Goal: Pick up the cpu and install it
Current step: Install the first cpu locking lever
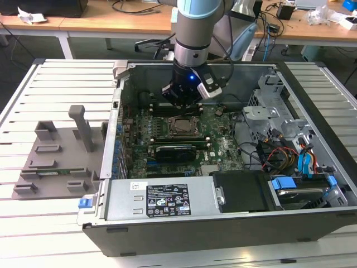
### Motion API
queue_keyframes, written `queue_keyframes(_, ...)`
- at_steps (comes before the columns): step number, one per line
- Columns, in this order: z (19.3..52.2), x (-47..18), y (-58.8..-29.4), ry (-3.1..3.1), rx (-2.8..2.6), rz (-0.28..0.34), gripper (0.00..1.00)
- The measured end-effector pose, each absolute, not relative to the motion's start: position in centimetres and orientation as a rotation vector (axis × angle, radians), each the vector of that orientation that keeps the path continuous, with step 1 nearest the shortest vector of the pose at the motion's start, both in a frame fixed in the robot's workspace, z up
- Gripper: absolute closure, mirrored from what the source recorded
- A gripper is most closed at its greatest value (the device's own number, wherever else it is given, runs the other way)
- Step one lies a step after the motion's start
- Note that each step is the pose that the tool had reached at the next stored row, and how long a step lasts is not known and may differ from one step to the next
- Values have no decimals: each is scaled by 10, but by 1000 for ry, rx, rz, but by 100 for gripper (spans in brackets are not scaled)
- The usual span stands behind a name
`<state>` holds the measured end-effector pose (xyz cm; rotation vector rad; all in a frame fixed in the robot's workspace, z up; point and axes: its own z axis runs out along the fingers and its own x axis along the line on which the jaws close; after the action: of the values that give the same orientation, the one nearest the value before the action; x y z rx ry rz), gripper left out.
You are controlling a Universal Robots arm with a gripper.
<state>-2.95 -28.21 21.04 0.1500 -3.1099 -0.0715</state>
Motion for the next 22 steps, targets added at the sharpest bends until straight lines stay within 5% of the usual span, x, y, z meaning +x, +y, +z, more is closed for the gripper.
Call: queue_keyframes(22, 201, -14, -284, -3110, 150, -71, 89)
